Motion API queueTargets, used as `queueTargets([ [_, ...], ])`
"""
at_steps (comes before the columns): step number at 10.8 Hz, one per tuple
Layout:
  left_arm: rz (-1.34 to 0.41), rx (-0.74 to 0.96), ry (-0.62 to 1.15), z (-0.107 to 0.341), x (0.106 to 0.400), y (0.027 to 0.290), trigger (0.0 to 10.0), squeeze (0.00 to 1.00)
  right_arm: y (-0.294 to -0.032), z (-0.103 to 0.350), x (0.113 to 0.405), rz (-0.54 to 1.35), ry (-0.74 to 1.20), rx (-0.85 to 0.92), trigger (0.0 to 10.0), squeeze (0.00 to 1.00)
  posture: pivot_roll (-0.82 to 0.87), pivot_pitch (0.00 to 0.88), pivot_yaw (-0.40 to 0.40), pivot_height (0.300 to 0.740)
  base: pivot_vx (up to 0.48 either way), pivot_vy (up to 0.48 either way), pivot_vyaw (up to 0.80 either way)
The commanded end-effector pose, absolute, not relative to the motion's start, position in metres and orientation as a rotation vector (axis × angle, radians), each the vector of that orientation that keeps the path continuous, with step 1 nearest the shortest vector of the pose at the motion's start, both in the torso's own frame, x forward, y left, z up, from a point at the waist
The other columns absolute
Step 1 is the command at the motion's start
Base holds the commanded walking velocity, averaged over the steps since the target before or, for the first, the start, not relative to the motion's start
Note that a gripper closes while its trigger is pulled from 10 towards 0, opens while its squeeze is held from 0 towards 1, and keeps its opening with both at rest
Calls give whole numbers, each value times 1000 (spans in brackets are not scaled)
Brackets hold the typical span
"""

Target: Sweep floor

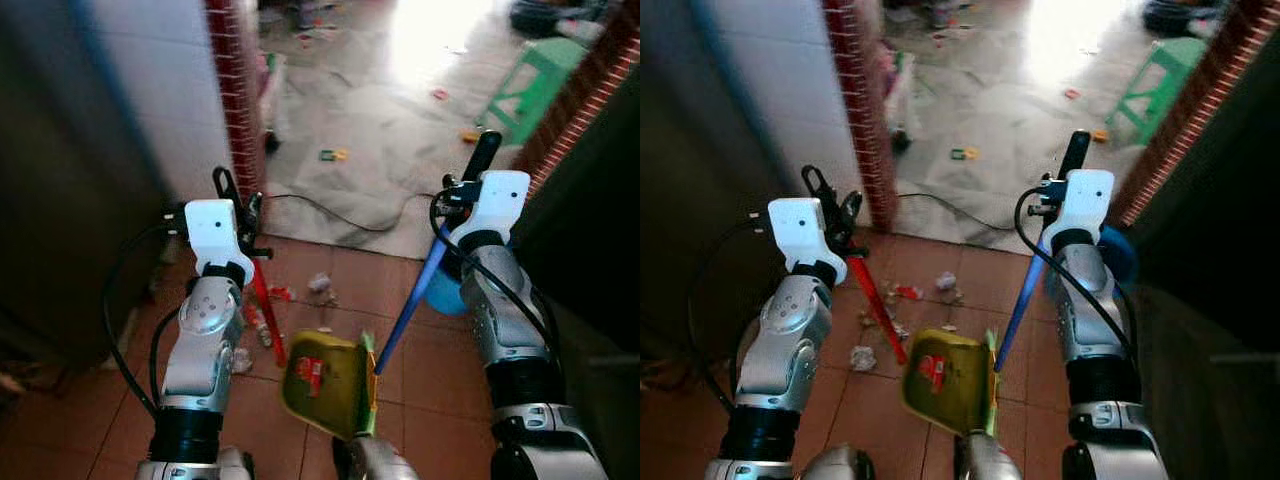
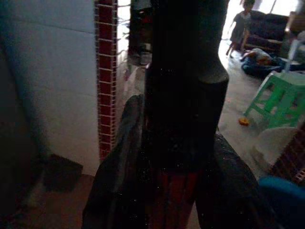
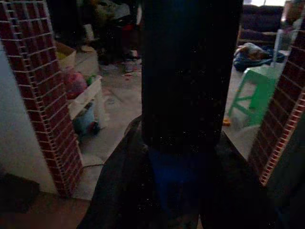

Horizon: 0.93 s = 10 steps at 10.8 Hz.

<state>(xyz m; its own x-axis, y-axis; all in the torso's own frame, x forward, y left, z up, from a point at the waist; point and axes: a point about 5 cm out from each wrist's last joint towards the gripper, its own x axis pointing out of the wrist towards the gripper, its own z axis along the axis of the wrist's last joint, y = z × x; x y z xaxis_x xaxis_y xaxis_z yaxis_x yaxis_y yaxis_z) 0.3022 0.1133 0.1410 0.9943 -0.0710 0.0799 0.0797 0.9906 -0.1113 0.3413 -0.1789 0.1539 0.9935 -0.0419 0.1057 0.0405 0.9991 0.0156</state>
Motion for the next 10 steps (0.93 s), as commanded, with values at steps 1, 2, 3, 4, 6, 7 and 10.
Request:
queueTargets([
  [1, -109, -141, -144, 157, 302, 107, 10000, 0, -180, 162, 344, -37, -129, 5, 10000, 0, -22, 51, -31, 740, 0, 0, -575],
  [2, -113, -140, -142, 157, 302, 107, 10000, 0, -180, 162, 344, -39, -131, 5, 10000, 0, -22, 51, -31, 740, 0, 0, -488],
  [3, -116, -139, -143, 157, 302, 106, 10000, 0, -181, 161, 342, -41, -129, 3, 10000, 0, -24, 49, -27, 740, 0, -334, -450],
  [4, -117, -140, -143, 157, 302, 106, 10000, 0, -181, 160, 342, -42, -127, 1, 10000, 0, -24, 49, -27, 740, 0, -337, -456],
  [6, -119, -143, -140, 156, 302, 104, 10000, 0, -182, 162, 344, -41, -127, -7, 10000, 0, -26, 39, -30, 740, 0, -334, -644],
  [7, -119, -143, -141, 156, 302, 104, 10000, 0, -182, 162, 345, -39, -127, -8, 10000, 0, -26, 38, -33, 740, 0, -345, -800],
  [10, -115, -144, -138, 154, 301, 104, 10000, 0, -181, 164, 345, -27, -131, -15, 10000, 0, -30, 36, -39, 740, 0, -345, -742],
])
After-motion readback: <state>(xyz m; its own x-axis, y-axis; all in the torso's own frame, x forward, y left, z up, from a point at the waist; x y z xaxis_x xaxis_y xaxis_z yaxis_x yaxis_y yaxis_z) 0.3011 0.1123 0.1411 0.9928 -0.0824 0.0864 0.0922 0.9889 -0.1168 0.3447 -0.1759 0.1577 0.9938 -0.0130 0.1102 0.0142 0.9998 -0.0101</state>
